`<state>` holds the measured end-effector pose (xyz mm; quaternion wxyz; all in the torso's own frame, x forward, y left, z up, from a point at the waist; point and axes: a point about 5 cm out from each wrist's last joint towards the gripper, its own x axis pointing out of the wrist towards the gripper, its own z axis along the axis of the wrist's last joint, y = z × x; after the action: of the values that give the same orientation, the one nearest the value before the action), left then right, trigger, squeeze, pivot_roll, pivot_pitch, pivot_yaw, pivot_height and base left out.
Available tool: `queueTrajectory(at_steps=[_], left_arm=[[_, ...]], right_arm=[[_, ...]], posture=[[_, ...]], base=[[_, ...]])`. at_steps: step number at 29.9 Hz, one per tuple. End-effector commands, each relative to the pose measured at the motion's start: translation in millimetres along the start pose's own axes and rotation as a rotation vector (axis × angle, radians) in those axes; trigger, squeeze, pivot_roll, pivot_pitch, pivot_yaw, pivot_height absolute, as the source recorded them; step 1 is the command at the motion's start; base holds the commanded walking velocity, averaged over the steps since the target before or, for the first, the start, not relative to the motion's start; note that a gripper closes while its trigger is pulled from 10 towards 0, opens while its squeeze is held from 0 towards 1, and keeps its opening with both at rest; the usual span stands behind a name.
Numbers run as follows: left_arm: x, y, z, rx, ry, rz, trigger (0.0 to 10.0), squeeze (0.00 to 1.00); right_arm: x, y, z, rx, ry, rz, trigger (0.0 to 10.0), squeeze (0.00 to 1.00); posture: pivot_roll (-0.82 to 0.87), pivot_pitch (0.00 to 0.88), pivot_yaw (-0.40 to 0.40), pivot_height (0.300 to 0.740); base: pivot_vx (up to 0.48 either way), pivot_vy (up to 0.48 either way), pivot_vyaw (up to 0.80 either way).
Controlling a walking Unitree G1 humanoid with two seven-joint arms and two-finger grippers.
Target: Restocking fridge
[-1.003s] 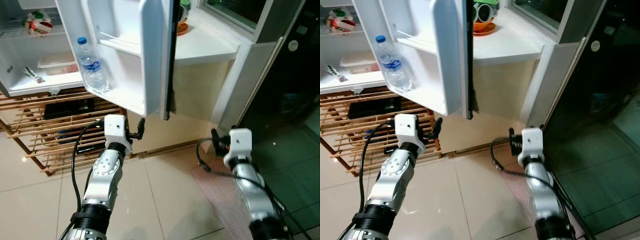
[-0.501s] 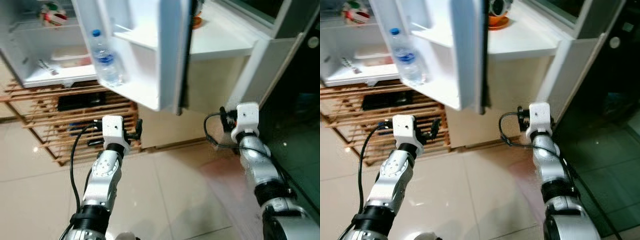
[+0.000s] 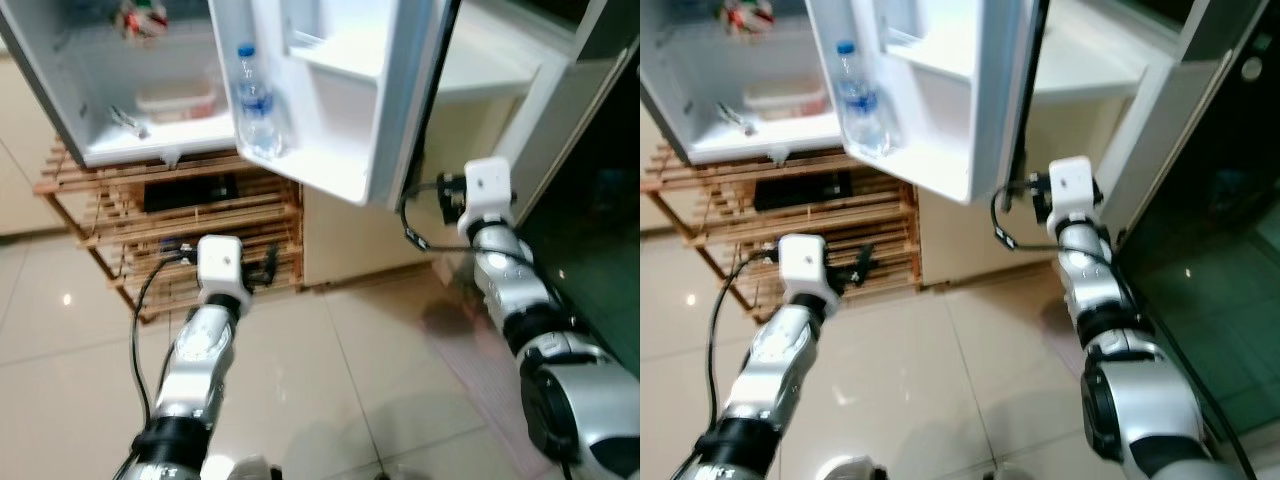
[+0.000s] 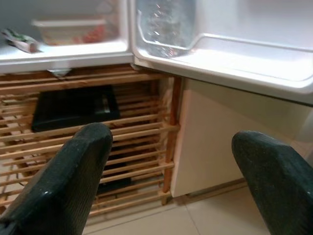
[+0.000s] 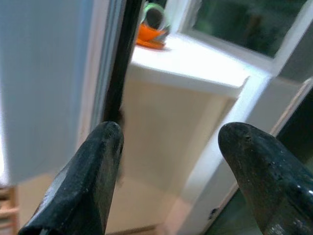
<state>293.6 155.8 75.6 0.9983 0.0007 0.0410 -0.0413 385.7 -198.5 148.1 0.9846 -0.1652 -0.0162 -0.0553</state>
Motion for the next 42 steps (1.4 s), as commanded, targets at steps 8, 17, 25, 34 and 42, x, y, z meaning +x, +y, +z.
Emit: queueTrajectory(at_steps=[8,17,25,34,42], left_arm=[[-24.0,10.9,-1,0.083,0.022,-0.026,10.0,0.0],[-29.2,11.0,19,0.126,-0.046,-0.032,10.0,0.0],[-23.9,18.1,17,0.018,0.011,0.056,10.0,0.0],[-10.6,-12.5,36,0.009,-0.089,-0.01,10.0,0.0],[0.5,-12.3,43,-0.045,-0.125,0.024,10.0,0.0]], right_arm=[[15.7,-29.2,25,-0.143,-0.01,-0.131,10.0,0.0],[12.1,-14.3,30,0.176,-0.095,-0.068,10.0,0.0],[-81.4,24.2,-23,0.26,-0.174,0.032,10.0,0.0],[-139.6,38.6,-66,0.284,-0.003,0.097,10.0,0.0],[-119.1,34.8,-62,0.271,-0.008,0.114,10.0,0.0]], posture=[[0.11,0.056,0.026,0.74],[0.11,0.09,0.006,0.74],[-0.01,0.049,-0.011,0.74],[-0.04,0.0,-0.016,0.74],[-0.02,0.0,-0.028,0.74]], base=[[0.0,0.0,0.0],[0.0,0.0,0.0],[0.0,0.0,0.0],[0.107,0.0,0.0],[0.46,0.0,0.0]])
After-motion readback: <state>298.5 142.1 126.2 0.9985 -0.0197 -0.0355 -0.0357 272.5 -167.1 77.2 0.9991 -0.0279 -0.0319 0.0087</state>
